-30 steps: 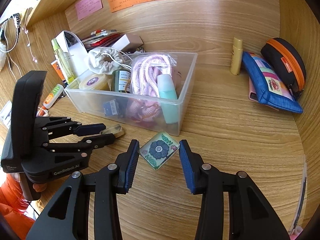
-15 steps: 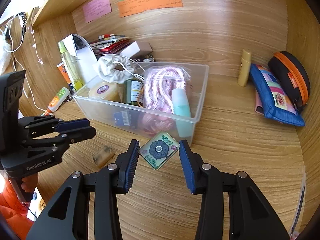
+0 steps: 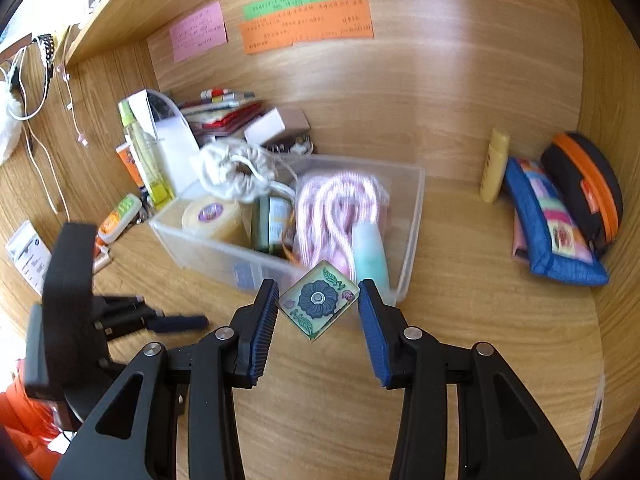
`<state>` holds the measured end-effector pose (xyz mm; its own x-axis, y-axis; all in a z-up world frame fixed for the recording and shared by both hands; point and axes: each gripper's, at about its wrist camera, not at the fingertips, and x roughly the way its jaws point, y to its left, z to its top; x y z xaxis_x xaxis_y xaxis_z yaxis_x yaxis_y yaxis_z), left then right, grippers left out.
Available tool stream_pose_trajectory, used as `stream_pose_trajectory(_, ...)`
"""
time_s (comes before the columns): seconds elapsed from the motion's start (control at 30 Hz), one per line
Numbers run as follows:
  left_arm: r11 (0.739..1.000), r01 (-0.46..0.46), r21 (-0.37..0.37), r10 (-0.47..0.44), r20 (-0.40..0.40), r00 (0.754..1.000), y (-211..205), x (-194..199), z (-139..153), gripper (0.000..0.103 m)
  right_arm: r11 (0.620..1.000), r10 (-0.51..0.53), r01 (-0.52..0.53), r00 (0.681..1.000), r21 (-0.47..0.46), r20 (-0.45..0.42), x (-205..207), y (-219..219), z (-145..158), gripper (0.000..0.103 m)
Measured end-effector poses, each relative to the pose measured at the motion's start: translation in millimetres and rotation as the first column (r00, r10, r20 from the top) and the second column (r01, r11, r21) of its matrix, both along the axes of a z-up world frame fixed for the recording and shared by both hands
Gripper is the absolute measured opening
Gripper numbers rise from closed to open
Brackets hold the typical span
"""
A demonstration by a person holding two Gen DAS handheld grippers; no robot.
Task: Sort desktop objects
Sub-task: 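Carry the tan block and floral tile into the clear box and release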
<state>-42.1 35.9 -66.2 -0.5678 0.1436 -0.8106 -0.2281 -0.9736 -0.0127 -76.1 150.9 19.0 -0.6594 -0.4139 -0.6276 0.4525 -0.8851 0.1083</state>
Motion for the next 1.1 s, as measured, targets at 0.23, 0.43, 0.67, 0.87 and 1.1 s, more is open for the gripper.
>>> stream_pose_trajectory(0.23,1.0,0.012,-0.016,-0.013,-0.035,0.999,2.7,3.1,0.5,0.023,1.0,0.001,-0.001,1.0,-0.004,-0.008,-19.3,-10.8,6.2,0.038)
stream_pose_trajectory(0.43,0.999,-0.028,0.025,0.03,-0.07,0.997,-12.9,7.1,13.4,0.023,1.0,0.002,-0.002,1.0,0.015,-0.011,-32.8,-19.4,3.5,0.038)
stream_pose_trajectory(0.67,0.995,-0.064,0.075,0.075,-0.152,0.986,-29.2,11.8,45.7,0.023,0.999,-0.025,0.024,0.999,0.034,0.029,-51.7,-23.2,-12.6,0.038)
stream_pose_trajectory(0.87,0.991,-0.079,0.108,0.101,-0.217,0.971,-38.9,-0.7,72.6,0.023,0.998,-0.026,0.025,0.999,0.056,0.021,-51.9,-26.0,-16.9,0.038)
stream_pose_trajectory(1.1,0.988,-0.085,0.132,0.115,-0.232,0.966,-39.8,-25.0,82.6,0.023,0.997,-0.027,0.027,1.0,0.066,0.005,-50.7,-27.1,-18.3,0.038)
